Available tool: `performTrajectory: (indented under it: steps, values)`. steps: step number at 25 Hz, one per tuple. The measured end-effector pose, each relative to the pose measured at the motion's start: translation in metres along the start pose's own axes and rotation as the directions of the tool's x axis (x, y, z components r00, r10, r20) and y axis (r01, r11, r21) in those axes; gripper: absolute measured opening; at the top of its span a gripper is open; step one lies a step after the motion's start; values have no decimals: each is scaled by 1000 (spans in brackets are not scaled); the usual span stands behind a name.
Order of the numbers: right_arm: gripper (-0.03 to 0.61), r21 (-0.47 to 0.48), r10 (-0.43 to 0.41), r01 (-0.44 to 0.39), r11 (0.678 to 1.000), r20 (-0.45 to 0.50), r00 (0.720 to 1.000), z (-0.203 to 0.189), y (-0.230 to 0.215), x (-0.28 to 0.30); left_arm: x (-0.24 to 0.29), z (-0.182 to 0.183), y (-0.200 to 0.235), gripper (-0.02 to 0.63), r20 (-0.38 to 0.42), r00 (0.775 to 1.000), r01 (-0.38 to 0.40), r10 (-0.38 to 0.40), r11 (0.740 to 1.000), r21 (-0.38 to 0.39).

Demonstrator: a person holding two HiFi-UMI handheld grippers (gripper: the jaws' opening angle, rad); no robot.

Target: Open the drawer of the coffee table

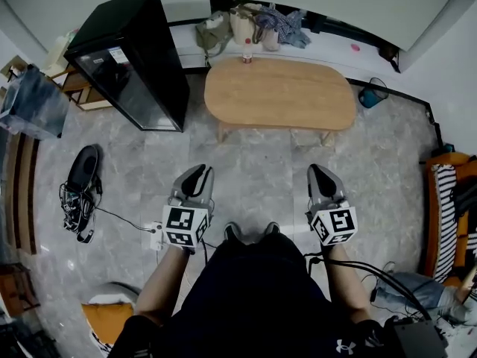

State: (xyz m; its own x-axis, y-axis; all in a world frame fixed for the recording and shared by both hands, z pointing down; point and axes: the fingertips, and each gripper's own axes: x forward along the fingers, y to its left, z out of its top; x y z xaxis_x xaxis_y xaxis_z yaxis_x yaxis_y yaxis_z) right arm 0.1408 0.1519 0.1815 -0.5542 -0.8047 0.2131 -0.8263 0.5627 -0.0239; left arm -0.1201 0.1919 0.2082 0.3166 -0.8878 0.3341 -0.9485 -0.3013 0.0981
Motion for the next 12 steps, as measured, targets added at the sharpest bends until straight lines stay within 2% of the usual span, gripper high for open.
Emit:
performTrajectory:
  steps: [7,12]
  values:
    - [2,1,-45,45,999,-45,998,-11,20,-7,0,-16,21,71,-9,999,40,-40,999,1]
    - [2,30,-64,66,997,-74,995,-26,14,-6,18,-25,16,69,-41,997,71,-71,998,-3]
